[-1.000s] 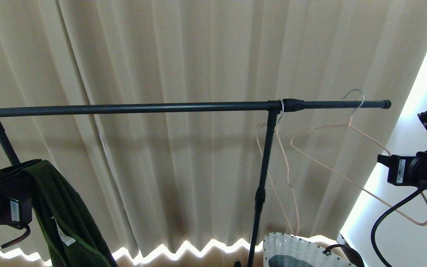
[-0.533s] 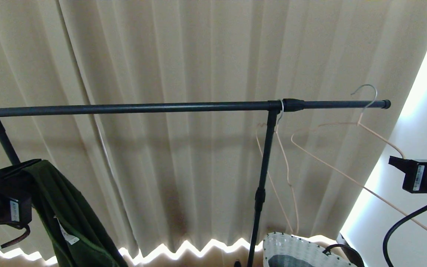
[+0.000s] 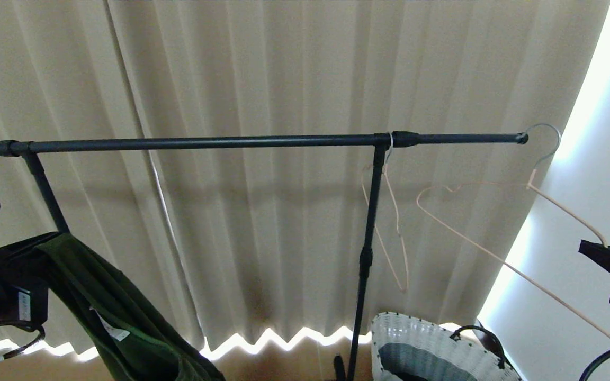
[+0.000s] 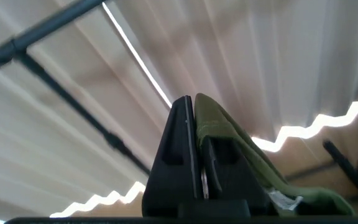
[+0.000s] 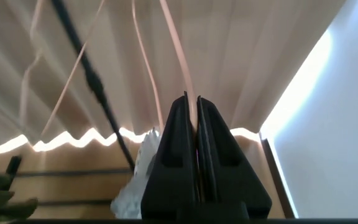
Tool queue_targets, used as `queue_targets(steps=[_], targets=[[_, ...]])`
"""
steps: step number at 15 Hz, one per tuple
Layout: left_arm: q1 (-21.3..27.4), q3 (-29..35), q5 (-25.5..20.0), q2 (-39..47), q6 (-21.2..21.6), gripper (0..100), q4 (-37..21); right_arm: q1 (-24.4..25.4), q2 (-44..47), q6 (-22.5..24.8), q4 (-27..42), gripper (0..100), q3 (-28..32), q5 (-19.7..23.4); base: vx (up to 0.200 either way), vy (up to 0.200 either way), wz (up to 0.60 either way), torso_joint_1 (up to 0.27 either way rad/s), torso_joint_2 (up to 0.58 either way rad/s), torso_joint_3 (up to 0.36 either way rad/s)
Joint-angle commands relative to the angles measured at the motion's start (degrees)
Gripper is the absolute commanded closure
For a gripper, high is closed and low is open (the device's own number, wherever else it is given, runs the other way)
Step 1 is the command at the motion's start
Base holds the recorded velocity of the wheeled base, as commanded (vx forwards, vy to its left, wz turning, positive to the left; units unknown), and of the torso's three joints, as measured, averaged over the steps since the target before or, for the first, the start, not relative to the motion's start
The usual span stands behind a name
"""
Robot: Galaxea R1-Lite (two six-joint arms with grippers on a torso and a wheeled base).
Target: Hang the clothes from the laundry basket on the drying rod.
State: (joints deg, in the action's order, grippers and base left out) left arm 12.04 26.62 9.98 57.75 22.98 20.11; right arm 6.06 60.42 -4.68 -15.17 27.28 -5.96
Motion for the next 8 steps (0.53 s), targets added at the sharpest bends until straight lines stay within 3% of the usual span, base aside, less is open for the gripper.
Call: queue_targets(steps=[1,3,8], targets=[[0.0,0.0,0.0,0.0,0.0,100,0.0,0.1,-3.6,0.0,-0.1,100,-1.5,0.2,-0.200,0.000,0.00,0.007,0.01,0.002],[0.0,-0.3,0.0,-0.1,0.0,100,0.0,0.1,-5.5,-0.1,-0.1,100,-2.1,2.2,-0.200,0.000,0.00,0.002,0.00,0.005],[-0.3,-1.4,0.1,-0.5,-0.2,100,0.0,0.2,-9.7,-0.2,-0.1,100,-2.8,11.2,0.000,0.000,0.00,0.000,0.00,0.000]])
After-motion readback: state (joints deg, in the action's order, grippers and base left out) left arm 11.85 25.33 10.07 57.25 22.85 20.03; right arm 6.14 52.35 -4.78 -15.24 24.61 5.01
